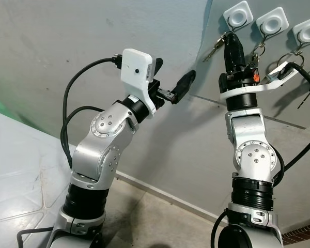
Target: Hang keys on a hook
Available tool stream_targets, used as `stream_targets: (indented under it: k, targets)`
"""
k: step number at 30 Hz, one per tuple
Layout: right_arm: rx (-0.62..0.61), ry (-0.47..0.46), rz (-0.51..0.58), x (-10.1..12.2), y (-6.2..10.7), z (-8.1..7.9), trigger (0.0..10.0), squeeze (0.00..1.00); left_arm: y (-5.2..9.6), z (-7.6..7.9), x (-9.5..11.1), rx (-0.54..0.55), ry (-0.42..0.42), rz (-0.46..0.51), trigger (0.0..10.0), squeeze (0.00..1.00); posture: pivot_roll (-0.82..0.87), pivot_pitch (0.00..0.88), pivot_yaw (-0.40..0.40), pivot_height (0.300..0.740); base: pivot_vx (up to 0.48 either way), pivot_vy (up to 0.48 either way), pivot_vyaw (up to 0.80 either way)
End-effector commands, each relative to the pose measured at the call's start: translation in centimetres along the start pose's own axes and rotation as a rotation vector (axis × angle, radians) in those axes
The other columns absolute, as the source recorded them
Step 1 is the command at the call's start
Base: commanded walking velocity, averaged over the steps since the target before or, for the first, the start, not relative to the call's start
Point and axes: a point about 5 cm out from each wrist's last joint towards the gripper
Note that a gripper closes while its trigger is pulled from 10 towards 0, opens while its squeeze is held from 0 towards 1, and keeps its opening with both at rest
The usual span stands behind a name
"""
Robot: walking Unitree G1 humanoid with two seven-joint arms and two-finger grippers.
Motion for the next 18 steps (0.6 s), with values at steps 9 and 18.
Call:
stream_targets:
  k: [9,18]
  targets:
    - [-0.021,-0.103,0.041,0.6,1.3,1.0,10.0,0.0,-0.2,0.3,0.7,-0.013,-0.009,0.014,10.0,0.0,0.03,0.072,-0.001,0.74,0.0,0.0,0.0]
    - [0.039,-0.113,0.041,0.6,1.0,0.2,10.0,0.0,-0.2,0.3,0.7,-0.014,-0.008,0.013,10.0,0.0,0.03,0.072,0.0,0.74,0.0,0.0,0.0]
Point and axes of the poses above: a point about 5 cm out from each wrist's last joint towards the gripper, its own y axis pointing back from the gripper into the wrist, its own x axis along the axis of the wrist's last joint, z = x × y, and after that the axes turned 11 degrees about y, right-handed
